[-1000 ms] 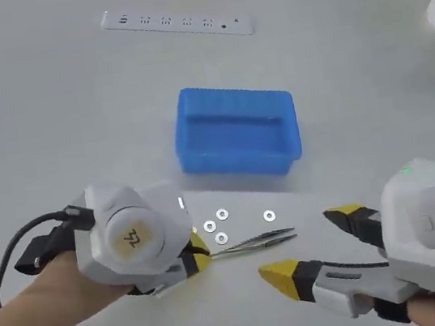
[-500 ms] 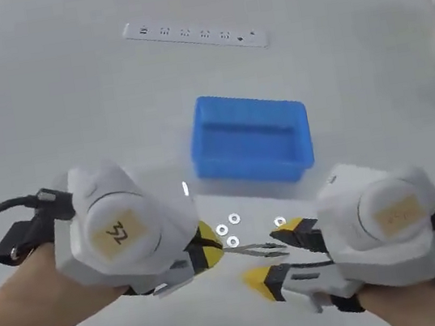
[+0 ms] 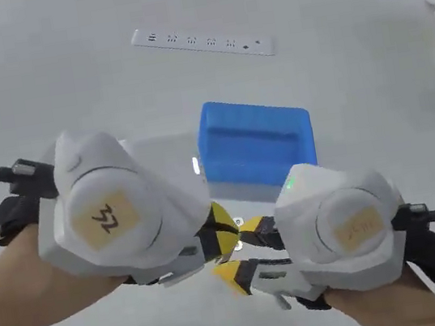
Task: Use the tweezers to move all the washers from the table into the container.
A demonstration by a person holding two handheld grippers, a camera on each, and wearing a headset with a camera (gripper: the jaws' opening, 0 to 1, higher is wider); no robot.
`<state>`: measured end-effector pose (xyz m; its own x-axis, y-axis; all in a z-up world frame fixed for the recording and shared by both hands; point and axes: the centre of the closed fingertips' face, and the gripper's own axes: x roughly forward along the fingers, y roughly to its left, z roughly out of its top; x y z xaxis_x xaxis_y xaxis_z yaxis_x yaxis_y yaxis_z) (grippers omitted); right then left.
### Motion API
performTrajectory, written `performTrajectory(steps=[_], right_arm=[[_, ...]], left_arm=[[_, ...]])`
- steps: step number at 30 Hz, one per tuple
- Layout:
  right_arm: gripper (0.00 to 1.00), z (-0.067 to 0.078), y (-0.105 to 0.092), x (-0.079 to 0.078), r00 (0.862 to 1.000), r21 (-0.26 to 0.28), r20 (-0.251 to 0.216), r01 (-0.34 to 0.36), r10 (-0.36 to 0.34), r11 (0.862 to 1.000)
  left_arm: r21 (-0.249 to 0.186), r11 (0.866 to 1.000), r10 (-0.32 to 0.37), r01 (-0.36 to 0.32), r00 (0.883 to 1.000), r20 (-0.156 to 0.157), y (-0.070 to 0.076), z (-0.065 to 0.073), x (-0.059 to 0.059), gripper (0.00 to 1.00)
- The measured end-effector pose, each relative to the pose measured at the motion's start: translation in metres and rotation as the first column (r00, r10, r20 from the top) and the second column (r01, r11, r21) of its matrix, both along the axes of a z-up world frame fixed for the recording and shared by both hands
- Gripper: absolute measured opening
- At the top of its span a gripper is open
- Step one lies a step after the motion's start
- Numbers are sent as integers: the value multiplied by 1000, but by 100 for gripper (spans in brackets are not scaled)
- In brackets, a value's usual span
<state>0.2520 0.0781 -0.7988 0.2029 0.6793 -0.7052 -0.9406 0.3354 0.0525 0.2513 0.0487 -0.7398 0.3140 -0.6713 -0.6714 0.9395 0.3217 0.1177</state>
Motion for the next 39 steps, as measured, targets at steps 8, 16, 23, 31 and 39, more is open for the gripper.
performTrajectory(steps=[8, 16, 23, 31, 39], right_arm=[[6, -8, 7, 4, 998, -24, 32, -60, 61, 998], [5, -13, 8, 6, 993, -48, 58, -101, 104, 994], [3, -11, 9, 11, 996, -28, 52, -75, 77, 997], [1, -11, 11, 20, 1000, 12, 2, -23, 23, 1000], [1, 12, 16, 53, 982, 163, -112, 172, -155, 972]], left_arm=[[-3, 999, -32, 32, 999, 1, -1, 1, -4, 0], [-3, 1000, -15, 15, 999, 40, 2, -2, -2, 0], [-119, 951, 293, -287, 956, 34, 24, 1, 10, 4], [-275, 719, 672, -638, 740, 40, 105, 21, 9, 20], [-206, 500, 866, -841, 488, 107, 172, -5, -12, 64]])
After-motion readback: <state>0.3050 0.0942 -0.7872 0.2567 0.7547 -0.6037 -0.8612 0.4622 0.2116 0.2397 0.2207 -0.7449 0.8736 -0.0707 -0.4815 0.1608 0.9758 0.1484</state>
